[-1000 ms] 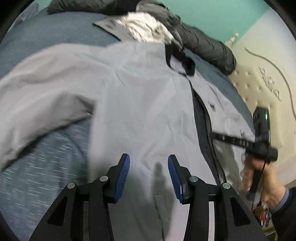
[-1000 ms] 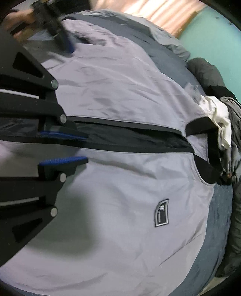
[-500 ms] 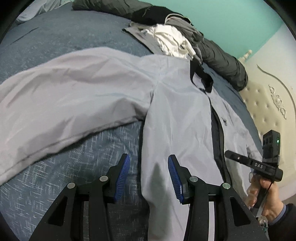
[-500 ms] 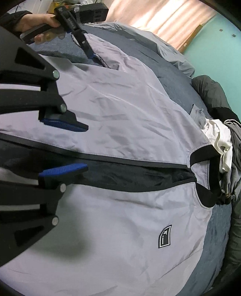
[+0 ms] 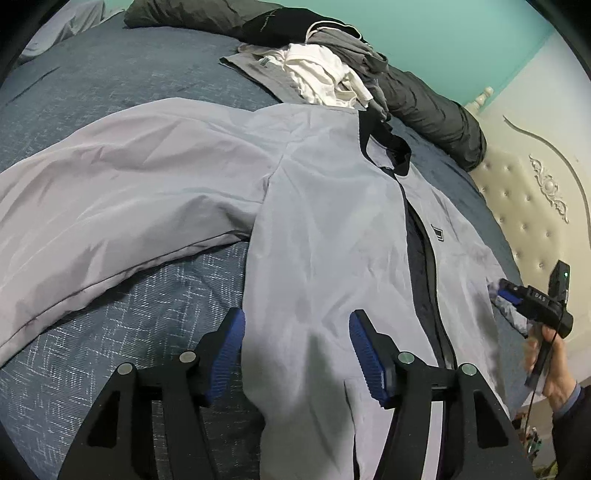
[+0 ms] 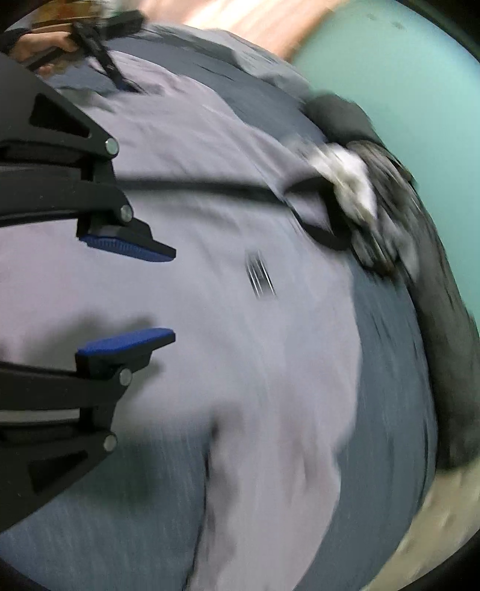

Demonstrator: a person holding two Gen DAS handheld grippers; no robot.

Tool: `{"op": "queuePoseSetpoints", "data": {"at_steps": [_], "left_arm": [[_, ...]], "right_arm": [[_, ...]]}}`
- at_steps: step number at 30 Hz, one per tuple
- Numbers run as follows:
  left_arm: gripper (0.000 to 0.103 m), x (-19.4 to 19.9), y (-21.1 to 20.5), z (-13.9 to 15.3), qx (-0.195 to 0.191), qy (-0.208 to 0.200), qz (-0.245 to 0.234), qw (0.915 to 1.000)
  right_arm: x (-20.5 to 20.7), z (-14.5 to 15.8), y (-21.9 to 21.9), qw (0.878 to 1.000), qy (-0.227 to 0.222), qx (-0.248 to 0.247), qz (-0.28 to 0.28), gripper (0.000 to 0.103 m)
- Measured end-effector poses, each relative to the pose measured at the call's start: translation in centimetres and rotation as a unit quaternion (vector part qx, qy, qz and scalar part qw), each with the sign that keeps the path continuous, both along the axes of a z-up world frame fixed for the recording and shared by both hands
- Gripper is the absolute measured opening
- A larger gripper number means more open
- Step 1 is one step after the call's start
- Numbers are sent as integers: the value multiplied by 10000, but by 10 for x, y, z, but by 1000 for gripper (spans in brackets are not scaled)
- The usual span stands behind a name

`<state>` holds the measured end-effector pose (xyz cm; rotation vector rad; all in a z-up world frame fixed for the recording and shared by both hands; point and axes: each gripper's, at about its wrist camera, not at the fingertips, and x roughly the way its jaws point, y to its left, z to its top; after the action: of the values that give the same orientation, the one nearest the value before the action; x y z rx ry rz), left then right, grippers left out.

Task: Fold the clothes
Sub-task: 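Move the right tool to the sleeve's black cuff and grasp it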

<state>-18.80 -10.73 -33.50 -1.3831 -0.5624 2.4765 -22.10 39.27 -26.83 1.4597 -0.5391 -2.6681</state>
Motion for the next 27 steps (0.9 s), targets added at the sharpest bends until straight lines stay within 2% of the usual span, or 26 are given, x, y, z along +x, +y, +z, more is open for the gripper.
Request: {"op": "queuePoseSetpoints", "data": {"at_steps": [6,11,13,15,16,19,27], "left_arm": [[63,-2,8,4,-23,71,13,10000],[63,-4,17,4,-88,82,-19,9999],[63,-5,19,3,-85,74,-24,9999],[63,-5,21,3,-103,74,-18,9999],[63,-5,22,4,-123,86,-22,9999],[63,-5,26,5,-178,117,-33,9998],[63,-6,34,4,-265,118,-90,9995]], "right_arm": [[17,5,117,9952,-14,344,-915,42],[45,4,202,9819,72,149,-1885,43],[60,2,233,9738,104,159,-2266,47],[72,-1,258,9656,90,68,-2598,57],[80,-3,271,9604,96,3,-2784,58],[99,-6,301,9462,142,-73,-3233,58],[126,-11,345,9270,60,63,-3749,59]]}}
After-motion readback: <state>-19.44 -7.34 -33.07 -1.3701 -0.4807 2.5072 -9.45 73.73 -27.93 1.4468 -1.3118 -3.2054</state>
